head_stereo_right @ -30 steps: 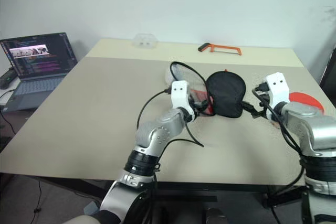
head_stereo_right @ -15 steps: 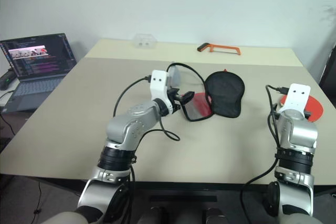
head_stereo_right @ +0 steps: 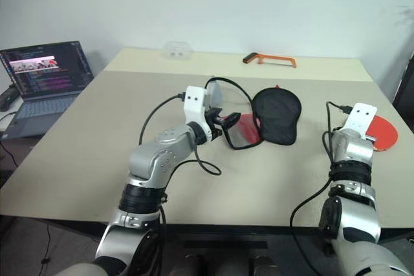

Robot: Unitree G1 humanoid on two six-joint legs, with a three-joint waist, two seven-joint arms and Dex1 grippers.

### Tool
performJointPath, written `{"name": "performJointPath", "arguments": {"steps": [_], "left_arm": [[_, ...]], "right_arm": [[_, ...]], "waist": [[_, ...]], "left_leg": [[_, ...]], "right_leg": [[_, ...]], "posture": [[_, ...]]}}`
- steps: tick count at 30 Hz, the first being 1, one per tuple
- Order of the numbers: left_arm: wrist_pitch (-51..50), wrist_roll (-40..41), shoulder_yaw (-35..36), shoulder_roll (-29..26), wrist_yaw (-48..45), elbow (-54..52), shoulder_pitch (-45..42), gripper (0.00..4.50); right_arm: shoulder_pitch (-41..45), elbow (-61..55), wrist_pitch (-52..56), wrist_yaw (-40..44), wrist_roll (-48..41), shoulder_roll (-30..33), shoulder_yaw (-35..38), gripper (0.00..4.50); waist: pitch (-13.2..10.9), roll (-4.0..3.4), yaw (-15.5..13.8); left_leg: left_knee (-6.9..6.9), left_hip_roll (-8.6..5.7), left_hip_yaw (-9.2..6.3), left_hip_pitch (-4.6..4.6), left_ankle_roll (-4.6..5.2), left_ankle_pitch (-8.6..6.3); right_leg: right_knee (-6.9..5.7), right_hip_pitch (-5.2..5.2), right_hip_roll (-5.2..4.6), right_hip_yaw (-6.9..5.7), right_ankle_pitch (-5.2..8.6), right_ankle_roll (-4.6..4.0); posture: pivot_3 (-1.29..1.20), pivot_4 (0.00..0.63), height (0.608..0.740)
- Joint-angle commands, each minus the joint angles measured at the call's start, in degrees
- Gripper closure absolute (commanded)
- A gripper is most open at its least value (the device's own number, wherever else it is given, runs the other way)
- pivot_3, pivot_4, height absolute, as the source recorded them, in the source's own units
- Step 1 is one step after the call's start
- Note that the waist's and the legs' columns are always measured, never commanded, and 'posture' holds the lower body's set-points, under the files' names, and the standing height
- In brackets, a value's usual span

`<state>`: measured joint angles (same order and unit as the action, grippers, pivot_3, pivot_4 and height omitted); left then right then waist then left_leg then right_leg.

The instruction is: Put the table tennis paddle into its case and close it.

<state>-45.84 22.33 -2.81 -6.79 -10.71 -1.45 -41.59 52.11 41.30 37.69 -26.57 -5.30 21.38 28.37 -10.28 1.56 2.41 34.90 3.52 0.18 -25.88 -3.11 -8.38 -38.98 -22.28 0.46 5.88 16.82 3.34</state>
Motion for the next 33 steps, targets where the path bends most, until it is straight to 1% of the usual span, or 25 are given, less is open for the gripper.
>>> {"name": "performJointPath", "arguments": {"steps": [1,4,8,12,13,14,17,19,20,23,28,30,33], "left_arm": [[0.1,-0.2,1.2,-0.1,0.1,-3.6,-0.2,0.87],[-0.5,-0.3,1.6,-0.1,0.4,-4.4,0.0,0.87],[-1.1,-0.3,1.9,0.1,0.9,-5.2,0.2,0.87],[-1.4,-0.4,2.1,0.2,1.5,-5.5,0.1,0.84],[-1.4,-0.4,2.1,0.2,1.6,-5.6,0.1,0.84],[-1.5,-0.4,2.2,0.2,1.6,-5.6,0.1,0.84],[-1.5,-0.4,2.4,0.1,1.8,-5.6,0.1,0.84],[-1.4,-0.5,2.6,0.0,1.8,-5.4,0.0,0.84],[-1.4,-0.5,2.8,0.0,1.7,-5.3,-0.1,0.84],[-1.4,-0.5,3.4,-0.1,1.8,-5.0,-0.4,0.84],[-1.1,-0.8,4.3,-0.9,1.4,-4.1,-0.7,0.84],[-0.9,-0.9,4.9,-1.2,1.3,-3.5,-0.9,0.84],[-0.8,-1.0,5.5,-1.4,0.9,-2.9,-1.3,0.84]], "right_arm": [[2.7,4.4,-3.8,-3.1,-2.7,1.6,3.8,0.0],[3.5,7.5,-4.9,-4.8,-4.7,1.9,6.1,0.0],[4.1,10.1,-6.3,-5.7,-5.2,2.5,5.6,0.0],[4.5,12.1,-6.6,-6.6,-5.1,2.3,4.7,0.89],[4.6,12.3,-6.6,-6.9,-5.2,2.2,4.6,1.34],[4.6,12.5,-6.7,-7.1,-5.2,2.2,4.5,1.6],[4.7,12.8,-6.9,-7.9,-5.0,2.3,3.6,2.58],[4.7,12.4,-7.1,-7.8,-4.4,2.5,2.5,3.32],[4.8,11.9,-7.1,-7.4,-3.9,2.5,1.6,3.4],[5.1,8.6,-7.4,-6.8,-2.5,2.6,-1.3,3.4],[6.2,-3.1,-5.9,-5.4,-0.2,1.4,-6.9,3.4],[7.0,-9.4,-3.6,-3.8,-0.2,-0.8,-9.8,3.4],[7.9,-14.5,-0.7,0.4,-1.0,-4.0,-12.8,3.4]], "waist": [[0.0,0.0,0.0],[0.0,0.0,0.1],[0.0,0.0,0.2],[0.0,0.0,0.3],[0.0,0.0,0.3],[0.0,0.0,0.2],[0.0,0.0,0.2],[0.0,0.0,0.2],[0.0,0.0,0.2],[0.0,-0.03,0.5],[-0.2,-0.33,0.9],[-0.2,-0.36,1.1],[-0.2,-0.4,1.7]], "left_leg": [[0.0,0.0,0.0,0.0,0.0,0.0],[0.0,0.0,-0.01,0.0,0.0,0.0],[0.01,-0.01,-0.02,0.0,0.01,0.0],[0.0,-0.01,-0.03,0.0,0.0,0.0],[0.0,-0.01,-0.04,0.0,0.0,0.0],[0.0,-0.01,-0.04,0.0,0.0,0.0],[0.0,-0.01,-0.04,0.0,0.0,0.0],[0.0,-0.01,-0.05,0.0,0.0,0.0],[0.0,-0.01,-0.05,0.0,0.0,0.0],[0.0,-0.01,-0.02,-0.01,0.0,0.0],[-0.04,-0.02,-0.01,-0.02,0.0,0.0],[-0.09,0.0,-0.03,-0.02,0.0,0.0],[-0.12,0.04,-0.04,-0.02,0.0,0.0]], "right_leg": [[0.0,0.0,0.0,0.0,0.0,0.0],[0.01,0.01,0.0,-0.01,0.0,0.0],[0.01,0.02,0.0,-0.01,0.0,0.0],[0.01,0.02,0.0,-0.02,0.0,0.0],[0.01,0.03,0.0,-0.03,0.0,0.0],[0.01,0.03,0.0,-0.04,0.0,0.0],[0.02,0.03,0.0,-0.04,0.0,0.0],[0.02,0.04,0.0,-0.05,0.01,0.0],[0.03,0.03,0.0,-0.04,0.01,0.0],[0.03,0.02,-0.01,-0.02,0.0,0.0],[0.02,-0.03,-0.01,0.01,0.01,0.01],[0.0,-0.06,0.01,0.0,0.01,0.0],[-0.02,-0.09,0.05,0.0,0.01,-0.01]], "posture": [[0.0,0.15,0.74],[0.0,0.15,0.74],[0.0,0.15,0.74],[0.0,0.15,0.74],[0.0,0.15,0.74],[0.0,0.15,0.74],[0.0,0.15,0.74],[0.0,0.15,0.74],[0.0,0.15,0.74],[0.0,0.15,0.74],[0.0,0.15,0.74],[0.0,0.15,0.74],[0.0,0.15,0.74]]}}
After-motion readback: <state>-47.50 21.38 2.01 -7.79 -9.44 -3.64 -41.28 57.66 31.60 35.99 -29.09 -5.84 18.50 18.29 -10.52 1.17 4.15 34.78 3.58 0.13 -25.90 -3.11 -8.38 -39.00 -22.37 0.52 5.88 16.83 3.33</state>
